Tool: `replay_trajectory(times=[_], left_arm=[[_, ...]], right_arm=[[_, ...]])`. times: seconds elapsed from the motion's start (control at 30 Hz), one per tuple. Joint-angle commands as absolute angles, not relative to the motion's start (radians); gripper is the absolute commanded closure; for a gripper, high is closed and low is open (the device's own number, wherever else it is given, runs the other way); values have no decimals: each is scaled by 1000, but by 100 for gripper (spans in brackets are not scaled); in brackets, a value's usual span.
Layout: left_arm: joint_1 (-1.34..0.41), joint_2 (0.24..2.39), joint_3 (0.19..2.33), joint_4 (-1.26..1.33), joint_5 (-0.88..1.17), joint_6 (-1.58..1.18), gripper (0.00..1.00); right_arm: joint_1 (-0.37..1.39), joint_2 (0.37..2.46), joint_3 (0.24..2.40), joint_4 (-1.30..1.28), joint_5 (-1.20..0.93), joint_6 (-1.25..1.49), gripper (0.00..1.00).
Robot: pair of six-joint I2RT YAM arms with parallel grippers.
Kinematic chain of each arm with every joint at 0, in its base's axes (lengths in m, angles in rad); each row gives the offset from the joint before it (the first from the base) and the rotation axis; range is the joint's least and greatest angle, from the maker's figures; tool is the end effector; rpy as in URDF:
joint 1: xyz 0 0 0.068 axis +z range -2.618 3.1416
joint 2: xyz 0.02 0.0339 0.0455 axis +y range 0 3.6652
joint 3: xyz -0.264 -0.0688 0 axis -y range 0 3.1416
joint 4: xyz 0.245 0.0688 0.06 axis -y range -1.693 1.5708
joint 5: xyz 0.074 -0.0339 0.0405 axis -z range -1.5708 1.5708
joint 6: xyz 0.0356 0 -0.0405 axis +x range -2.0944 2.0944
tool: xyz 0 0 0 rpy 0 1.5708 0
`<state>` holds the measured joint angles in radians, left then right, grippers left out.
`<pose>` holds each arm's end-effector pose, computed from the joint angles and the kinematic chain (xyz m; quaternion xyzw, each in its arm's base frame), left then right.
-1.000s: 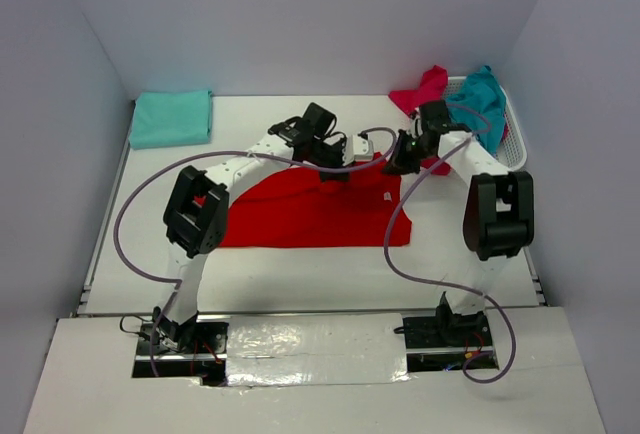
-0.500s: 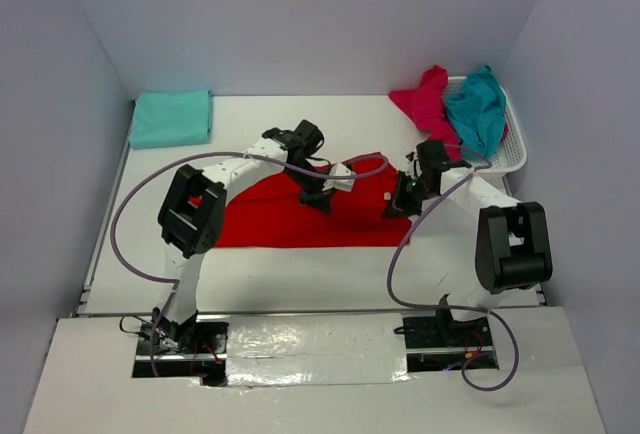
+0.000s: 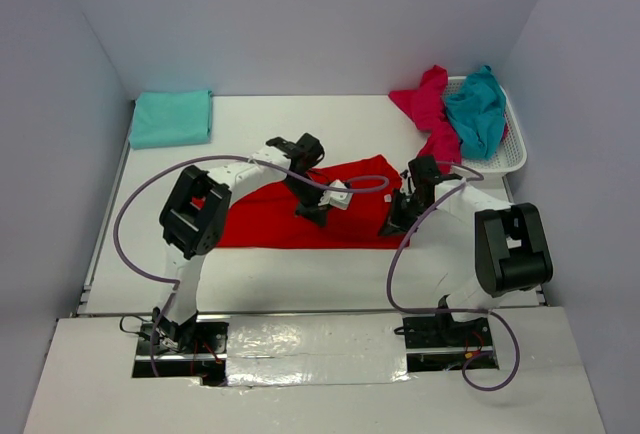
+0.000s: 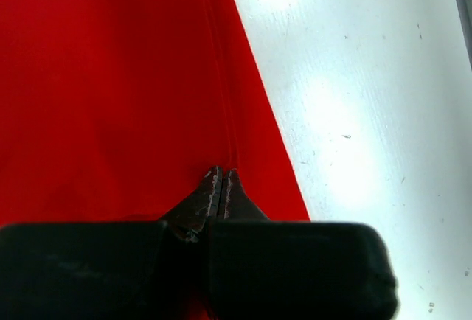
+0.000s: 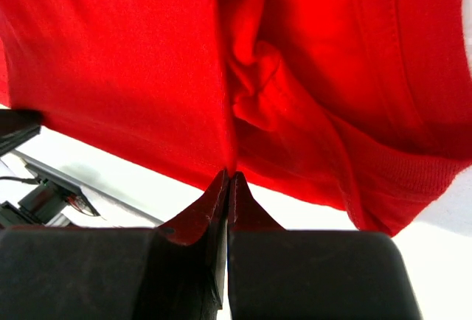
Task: Fold and stack the t-shirts
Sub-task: Fold the other side of the tshirt into a rectangle
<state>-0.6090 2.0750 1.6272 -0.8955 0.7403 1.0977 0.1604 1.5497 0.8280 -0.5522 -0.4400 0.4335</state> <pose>0.3283 -0.2582 0.1950 0.7249 0.5780 -0.3231 0.1896 0.2632 0.0579 0.1591 0.0994 0.9606 0.2486 0.0749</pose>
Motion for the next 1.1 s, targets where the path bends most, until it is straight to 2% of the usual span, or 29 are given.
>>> replay_trajectory(times=[0.0,0.03,0.07,0.1,0.13,0.17,0.2,0.23,0.27,0.43,0.5,0.53,0.57,0.63,0.67,0.7,0.73,0.77,0.8,0.83,0.93,1.07], left_arm=[[-624,2065,1614,-899,741,1135,100],[-629,2072,1615,-899,730,1135,94],[-637,2077,1617,-907,723,1140,85],[-641,2080,1620,-914,715,1153,59],[-643,2082,1617,-916,692,1152,47],[-644,2080,1615,-914,681,1151,38],[-643,2074,1617,-917,667,1154,2],[-638,2071,1634,-923,638,1154,1],[-621,2065,1652,-964,634,1158,1],[-490,1964,1808,-1071,653,1086,1],[-421,1903,1821,-1036,678,953,1],[-326,1887,1809,-994,675,883,1],[-274,1873,1787,-953,648,748,4],[-118,1852,1705,-823,547,639,53],[-74,1848,1642,-778,409,549,99],[1,1845,1608,-703,362,505,100],[52,1844,1547,-668,300,489,100],[111,1845,1519,-591,266,476,94],[135,1848,1493,-551,233,451,81],[156,1855,1453,-513,174,437,60],[219,1902,1434,-401,129,408,44],[233,1997,1476,-385,135,394,34]], right_arm=[[170,1526,822,-526,-403,437,100],[172,1537,825,-529,-403,437,100],[172,1542,833,-532,-405,434,89],[175,1543,836,-541,-402,428,80],[175,1543,838,-548,-396,423,52],[176,1540,838,-554,-385,420,41],[173,1533,836,-572,-359,417,31],[175,1513,839,-581,-347,417,8],[175,1496,841,-590,-335,419,0],[173,1350,821,-604,-216,489,0],[173,1312,798,-588,-198,515,0],[175,1301,773,-584,-184,531,1],[172,1292,761,-583,-175,554,0],[164,1263,718,-571,-160,571,0],[161,1261,710,-569,-152,581,0],[158,1265,701,-569,-129,586,2],[158,1282,696,-560,-121,587,5],[153,1295,684,-548,-120,589,12],[146,1308,677,-520,-129,594,16],[146,1340,672,-508,-135,601,24],[146,1400,657,-468,-150,614,32],[146,1450,634,-430,-181,614,33]])
